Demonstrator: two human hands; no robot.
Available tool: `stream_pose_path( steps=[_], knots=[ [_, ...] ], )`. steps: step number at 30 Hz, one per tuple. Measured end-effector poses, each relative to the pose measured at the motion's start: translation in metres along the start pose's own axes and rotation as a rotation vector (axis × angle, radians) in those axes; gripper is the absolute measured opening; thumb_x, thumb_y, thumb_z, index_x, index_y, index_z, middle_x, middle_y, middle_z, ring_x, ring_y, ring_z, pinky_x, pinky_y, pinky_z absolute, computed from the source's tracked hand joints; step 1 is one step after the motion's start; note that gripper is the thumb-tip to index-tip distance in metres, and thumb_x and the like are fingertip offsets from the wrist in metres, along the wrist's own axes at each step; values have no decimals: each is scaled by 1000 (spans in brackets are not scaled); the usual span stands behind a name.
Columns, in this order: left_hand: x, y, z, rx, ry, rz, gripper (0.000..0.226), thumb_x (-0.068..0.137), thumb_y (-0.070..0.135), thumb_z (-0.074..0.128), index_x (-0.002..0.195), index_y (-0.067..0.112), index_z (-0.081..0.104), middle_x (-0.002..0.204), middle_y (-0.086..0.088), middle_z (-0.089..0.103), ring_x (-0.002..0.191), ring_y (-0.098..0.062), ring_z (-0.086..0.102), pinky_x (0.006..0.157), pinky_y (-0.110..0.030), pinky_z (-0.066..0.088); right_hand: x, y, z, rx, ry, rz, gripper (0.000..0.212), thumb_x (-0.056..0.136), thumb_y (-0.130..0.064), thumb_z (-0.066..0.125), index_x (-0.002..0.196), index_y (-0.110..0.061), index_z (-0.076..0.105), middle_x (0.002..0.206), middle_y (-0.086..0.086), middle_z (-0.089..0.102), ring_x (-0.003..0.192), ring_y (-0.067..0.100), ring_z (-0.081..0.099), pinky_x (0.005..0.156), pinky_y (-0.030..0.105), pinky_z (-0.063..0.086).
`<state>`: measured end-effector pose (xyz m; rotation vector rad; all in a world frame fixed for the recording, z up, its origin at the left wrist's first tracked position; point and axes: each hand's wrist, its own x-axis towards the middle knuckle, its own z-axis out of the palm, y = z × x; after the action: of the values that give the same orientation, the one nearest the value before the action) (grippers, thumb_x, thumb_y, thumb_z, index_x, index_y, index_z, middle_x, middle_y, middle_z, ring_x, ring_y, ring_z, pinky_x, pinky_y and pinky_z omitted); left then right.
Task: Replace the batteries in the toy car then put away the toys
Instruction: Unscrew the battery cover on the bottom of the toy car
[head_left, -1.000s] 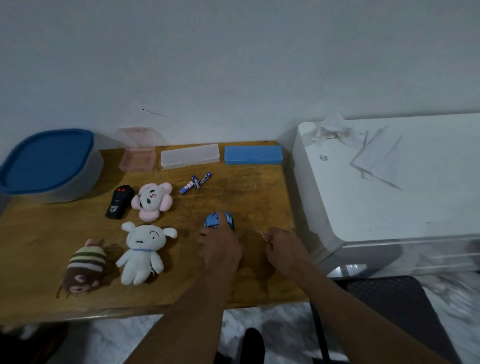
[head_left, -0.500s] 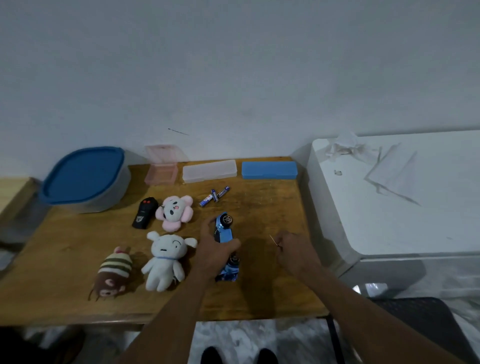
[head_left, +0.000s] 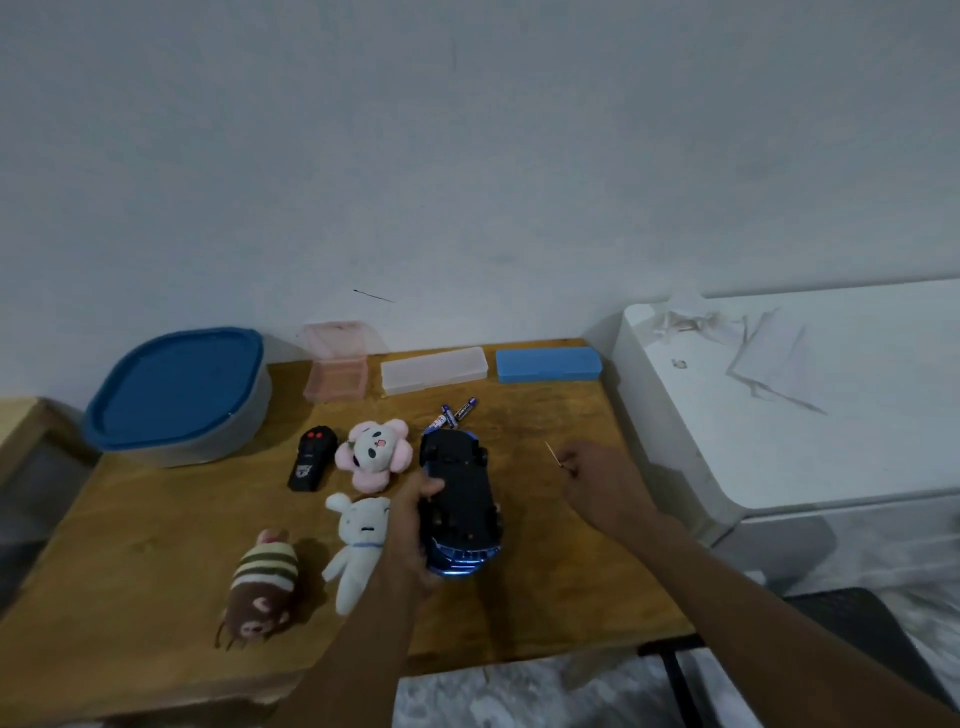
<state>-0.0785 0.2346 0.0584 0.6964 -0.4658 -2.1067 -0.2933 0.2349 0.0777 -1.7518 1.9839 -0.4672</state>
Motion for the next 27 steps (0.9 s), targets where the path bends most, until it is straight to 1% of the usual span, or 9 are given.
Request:
stream_pose_path(
  steps=[3, 6, 9, 11, 13, 18, 21, 23, 27],
  knots=[
    [1, 6, -4, 5, -21, -63, 68, 53, 22, 78, 117, 4, 64, 90, -20, 65, 71, -34, 65, 64, -38, 57, -6, -23, -14, 90, 106, -4, 17, 92, -20, 56, 108, -26, 57, 86, -9, 60, 77, 12, 59, 69, 24, 48],
    [6, 9, -8, 71, 73, -178, 67, 71, 23, 59, 132, -2, 49, 98, -21, 63, 76, -32, 65, 69, -37, 55, -12, -45, -26, 211, 188, 21, 17, 91, -12, 55, 100, -21, 65, 82, -6, 65, 74, 13, 62, 69, 26, 51],
    [11, 9, -10, 98, 125, -255, 67, 76, 24, 53, 138, -2, 46, 111, -24, 61, 87, -34, 63, 81, -42, 51, -19, -59, -33, 548, 192, 164, 22, 90, -7, 54, 88, -19, 72, 85, 3, 72, 78, 18, 68, 71, 34, 59],
    [10, 9, -9, 100, 141, -293, 67, 74, 23, 56, 136, 0, 49, 111, -24, 63, 91, -35, 63, 85, -44, 50, -25, -63, -37, 781, 163, 228, 24, 91, -3, 52, 90, -17, 72, 88, 7, 72, 79, 18, 67, 65, 30, 57],
    [7, 11, -3, 142, 147, -309, 65, 71, 17, 59, 133, 2, 51, 112, -23, 65, 94, -36, 64, 83, -45, 50, -27, -64, -38, 879, 136, 232, 21, 88, -1, 58, 93, -17, 71, 91, 9, 71, 81, 18, 67, 64, 27, 53],
    [9, 23, 8, 281, 155, -220, 64, 79, 4, 60, 140, 12, 42, 122, -22, 62, 95, -34, 66, 70, -41, 57, -15, -69, -45, 885, 148, 164, 11, 88, -16, 66, 98, -15, 71, 77, 4, 69, 70, 15, 63, 63, 26, 53],
    [13, 26, 13, 318, 93, -122, 64, 85, 0, 57, 142, 21, 38, 126, -21, 60, 102, -37, 64, 76, -46, 57, -6, -72, -53, 865, 184, 116, 14, 89, -17, 65, 100, -11, 72, 75, 6, 63, 68, 14, 58, 62, 25, 52],
    [14, 28, 19, 348, 53, -74, 71, 86, -5, 56, 143, 32, 35, 131, -19, 57, 107, -39, 63, 79, -51, 57, 0, -71, -57, 863, 198, 94, 18, 90, -15, 65, 104, -7, 69, 79, 6, 66, 72, 15, 62, 63, 23, 54],
    [18, 27, 30, 393, -43, -34, 97, 72, -9, 63, 143, 49, 30, 139, -18, 51, 116, -46, 57, 87, -56, 52, 5, -67, -61, 835, 214, -13, 31, 88, -8, 64, 117, -19, 57, 78, 12, 72, 71, 20, 70, 67, 27, 60]
  ],
)
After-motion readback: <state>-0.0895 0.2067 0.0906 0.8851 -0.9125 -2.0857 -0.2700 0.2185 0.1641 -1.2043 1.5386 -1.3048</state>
